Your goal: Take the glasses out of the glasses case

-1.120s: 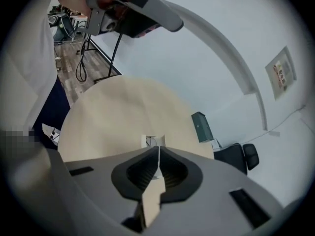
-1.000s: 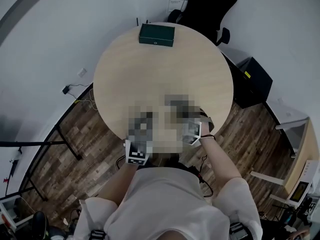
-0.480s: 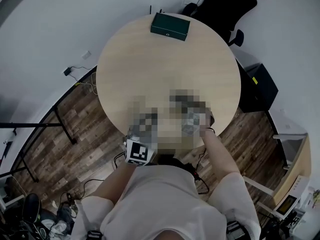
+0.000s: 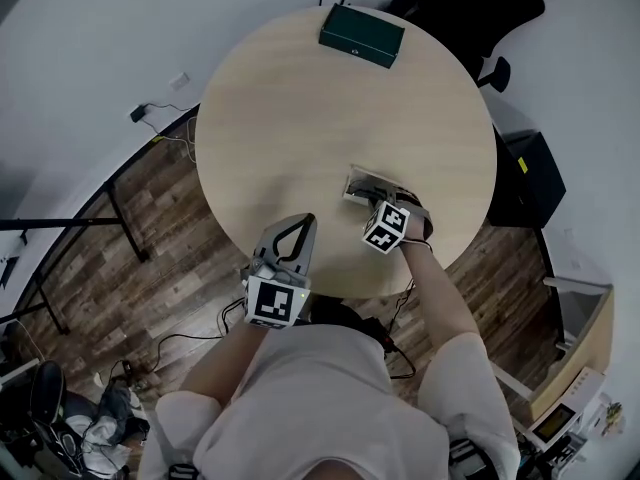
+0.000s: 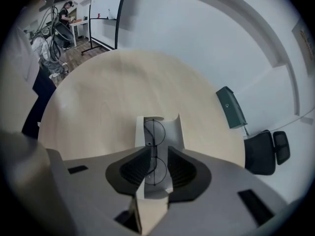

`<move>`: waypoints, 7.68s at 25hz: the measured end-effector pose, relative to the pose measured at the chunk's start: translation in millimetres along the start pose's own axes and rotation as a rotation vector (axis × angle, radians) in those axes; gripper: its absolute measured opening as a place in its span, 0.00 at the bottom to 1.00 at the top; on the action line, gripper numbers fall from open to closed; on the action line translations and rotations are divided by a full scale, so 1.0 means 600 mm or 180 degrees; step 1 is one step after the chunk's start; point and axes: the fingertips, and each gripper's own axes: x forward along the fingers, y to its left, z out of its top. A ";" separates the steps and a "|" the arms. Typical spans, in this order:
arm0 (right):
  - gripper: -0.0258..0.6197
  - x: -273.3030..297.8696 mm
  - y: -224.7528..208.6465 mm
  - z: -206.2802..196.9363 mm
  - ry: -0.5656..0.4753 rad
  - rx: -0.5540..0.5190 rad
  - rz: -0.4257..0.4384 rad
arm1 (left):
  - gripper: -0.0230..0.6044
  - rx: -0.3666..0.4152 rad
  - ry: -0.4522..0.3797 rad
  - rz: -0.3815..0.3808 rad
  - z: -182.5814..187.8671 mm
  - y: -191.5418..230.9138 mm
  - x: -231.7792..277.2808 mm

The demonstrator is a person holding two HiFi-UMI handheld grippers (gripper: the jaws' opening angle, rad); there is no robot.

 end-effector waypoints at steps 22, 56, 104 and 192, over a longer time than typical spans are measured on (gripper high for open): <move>0.12 0.067 0.006 -0.003 0.0317 -0.0101 0.0532 | 0.05 -0.0059 0.0144 0.0083 -0.040 0.030 0.008; 0.07 0.009 -0.008 0.015 0.0197 -0.0481 -0.0373 | 0.05 -0.0049 0.0081 0.0023 -0.035 0.024 -0.005; 0.07 -0.061 0.056 -0.295 0.0654 -0.0073 -0.0375 | 0.05 0.0131 0.0134 -0.0587 -0.001 -0.182 0.083; 0.06 -0.640 0.040 -0.013 -0.2728 0.3552 -0.2209 | 0.05 -0.0211 -0.0639 -0.0241 0.184 -0.107 -0.069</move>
